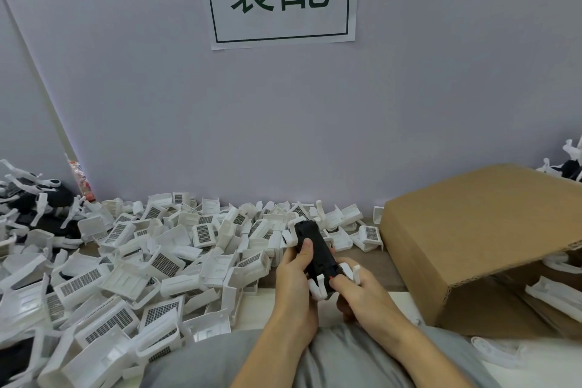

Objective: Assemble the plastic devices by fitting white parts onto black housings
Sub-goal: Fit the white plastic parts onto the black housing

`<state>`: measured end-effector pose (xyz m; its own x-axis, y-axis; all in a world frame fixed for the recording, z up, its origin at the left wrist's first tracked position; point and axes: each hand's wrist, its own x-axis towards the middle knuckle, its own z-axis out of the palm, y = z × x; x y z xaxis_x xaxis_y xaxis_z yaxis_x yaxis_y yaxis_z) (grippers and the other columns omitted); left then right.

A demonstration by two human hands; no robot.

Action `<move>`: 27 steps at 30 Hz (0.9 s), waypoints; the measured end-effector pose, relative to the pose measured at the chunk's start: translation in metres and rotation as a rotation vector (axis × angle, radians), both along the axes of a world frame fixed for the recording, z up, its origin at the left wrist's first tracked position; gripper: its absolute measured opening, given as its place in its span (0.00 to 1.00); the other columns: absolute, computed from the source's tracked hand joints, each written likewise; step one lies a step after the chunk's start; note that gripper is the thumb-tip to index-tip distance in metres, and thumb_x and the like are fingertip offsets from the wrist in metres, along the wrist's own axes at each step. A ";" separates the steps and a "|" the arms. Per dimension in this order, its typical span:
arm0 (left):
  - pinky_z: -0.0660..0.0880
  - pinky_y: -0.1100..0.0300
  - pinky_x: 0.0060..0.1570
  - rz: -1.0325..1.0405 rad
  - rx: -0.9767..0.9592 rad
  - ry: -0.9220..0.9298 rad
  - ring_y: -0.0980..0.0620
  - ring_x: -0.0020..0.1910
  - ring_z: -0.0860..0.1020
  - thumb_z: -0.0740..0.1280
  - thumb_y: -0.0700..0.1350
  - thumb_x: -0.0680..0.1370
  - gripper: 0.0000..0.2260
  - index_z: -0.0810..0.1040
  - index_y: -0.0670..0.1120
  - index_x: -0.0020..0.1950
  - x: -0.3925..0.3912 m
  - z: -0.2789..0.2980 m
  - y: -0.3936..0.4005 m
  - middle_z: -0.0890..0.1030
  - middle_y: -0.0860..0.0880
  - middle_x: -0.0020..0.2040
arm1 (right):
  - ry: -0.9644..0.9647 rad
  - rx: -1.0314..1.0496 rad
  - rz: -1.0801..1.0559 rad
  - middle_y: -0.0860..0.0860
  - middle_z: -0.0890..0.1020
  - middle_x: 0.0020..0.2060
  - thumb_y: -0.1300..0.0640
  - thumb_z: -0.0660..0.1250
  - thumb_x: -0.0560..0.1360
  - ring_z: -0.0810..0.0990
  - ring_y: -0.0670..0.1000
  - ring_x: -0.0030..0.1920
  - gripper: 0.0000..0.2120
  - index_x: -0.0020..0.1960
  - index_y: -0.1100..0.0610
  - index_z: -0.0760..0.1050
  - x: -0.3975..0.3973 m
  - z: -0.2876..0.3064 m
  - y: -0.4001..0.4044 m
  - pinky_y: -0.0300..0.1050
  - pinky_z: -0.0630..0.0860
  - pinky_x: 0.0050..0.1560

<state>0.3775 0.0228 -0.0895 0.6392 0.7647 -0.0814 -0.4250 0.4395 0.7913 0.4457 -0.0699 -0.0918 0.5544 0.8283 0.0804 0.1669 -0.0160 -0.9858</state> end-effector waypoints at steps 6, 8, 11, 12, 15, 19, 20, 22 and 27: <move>0.80 0.53 0.40 -0.002 -0.141 -0.016 0.40 0.46 0.81 0.62 0.49 0.83 0.19 0.76 0.36 0.67 -0.002 0.002 0.003 0.82 0.32 0.57 | 0.040 0.025 -0.029 0.44 0.82 0.37 0.52 0.66 0.73 0.78 0.47 0.38 0.11 0.54 0.44 0.80 0.000 0.001 -0.001 0.45 0.71 0.41; 0.78 0.55 0.38 0.012 -0.174 -0.023 0.42 0.43 0.80 0.62 0.50 0.83 0.20 0.74 0.37 0.70 -0.003 0.002 0.004 0.81 0.34 0.56 | 0.012 0.024 -0.028 0.43 0.84 0.41 0.52 0.67 0.73 0.79 0.47 0.39 0.11 0.55 0.43 0.79 0.000 0.000 -0.002 0.46 0.71 0.41; 0.77 0.54 0.38 0.089 -0.260 -0.049 0.43 0.44 0.79 0.64 0.48 0.82 0.16 0.75 0.42 0.68 -0.003 0.003 0.007 0.79 0.39 0.54 | -0.024 -0.006 -0.035 0.50 0.85 0.47 0.58 0.66 0.80 0.81 0.49 0.39 0.09 0.56 0.45 0.79 -0.003 -0.002 0.000 0.46 0.72 0.42; 0.78 0.55 0.37 0.110 -0.302 -0.058 0.43 0.47 0.78 0.65 0.46 0.82 0.14 0.76 0.43 0.67 -0.003 0.004 0.009 0.78 0.40 0.54 | -0.033 -0.010 -0.047 0.50 0.85 0.47 0.58 0.66 0.80 0.81 0.49 0.39 0.09 0.55 0.46 0.79 -0.003 -0.003 0.001 0.46 0.72 0.41; 0.77 0.63 0.26 0.112 -0.474 -0.161 0.43 0.49 0.76 0.63 0.44 0.83 0.12 0.76 0.40 0.64 -0.005 0.010 0.012 0.77 0.40 0.53 | 0.005 0.001 -0.085 0.50 0.85 0.46 0.61 0.62 0.81 0.80 0.53 0.43 0.12 0.57 0.47 0.79 0.000 -0.004 0.001 0.48 0.71 0.41; 0.79 0.57 0.33 0.129 -0.402 -0.215 0.46 0.37 0.79 0.61 0.43 0.83 0.10 0.79 0.39 0.54 -0.016 0.027 0.022 0.81 0.42 0.43 | -0.005 -0.026 -0.177 0.53 0.84 0.45 0.66 0.59 0.80 0.80 0.54 0.43 0.15 0.55 0.50 0.79 0.007 -0.008 0.004 0.48 0.72 0.40; 0.79 0.56 0.33 0.135 -0.348 -0.212 0.46 0.37 0.81 0.62 0.43 0.83 0.10 0.80 0.39 0.53 -0.020 0.033 0.027 0.82 0.42 0.43 | -0.049 -0.048 -0.190 0.53 0.84 0.45 0.65 0.61 0.80 0.80 0.52 0.42 0.14 0.55 0.50 0.79 0.007 -0.011 0.005 0.45 0.72 0.39; 0.79 0.57 0.32 0.175 -0.245 -0.211 0.48 0.38 0.81 0.65 0.42 0.82 0.08 0.81 0.40 0.52 -0.029 0.043 0.038 0.83 0.43 0.43 | -0.171 -0.085 -0.195 0.52 0.83 0.46 0.64 0.64 0.79 0.80 0.51 0.42 0.12 0.53 0.49 0.79 0.007 -0.015 0.008 0.39 0.72 0.39; 0.77 0.60 0.33 0.319 -0.196 -0.237 0.53 0.36 0.82 0.72 0.45 0.77 0.07 0.82 0.44 0.53 -0.048 0.054 0.058 0.83 0.48 0.44 | -0.504 -0.145 -0.212 0.45 0.83 0.42 0.57 0.70 0.77 0.80 0.43 0.42 0.06 0.52 0.49 0.81 -0.001 -0.014 0.026 0.30 0.73 0.40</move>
<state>0.3291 0.0812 -0.0356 0.3922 0.9115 -0.1237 -0.7234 0.3887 0.5707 0.4451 -0.0439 -0.1054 0.6326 0.7251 0.2721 0.5945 -0.2295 -0.7706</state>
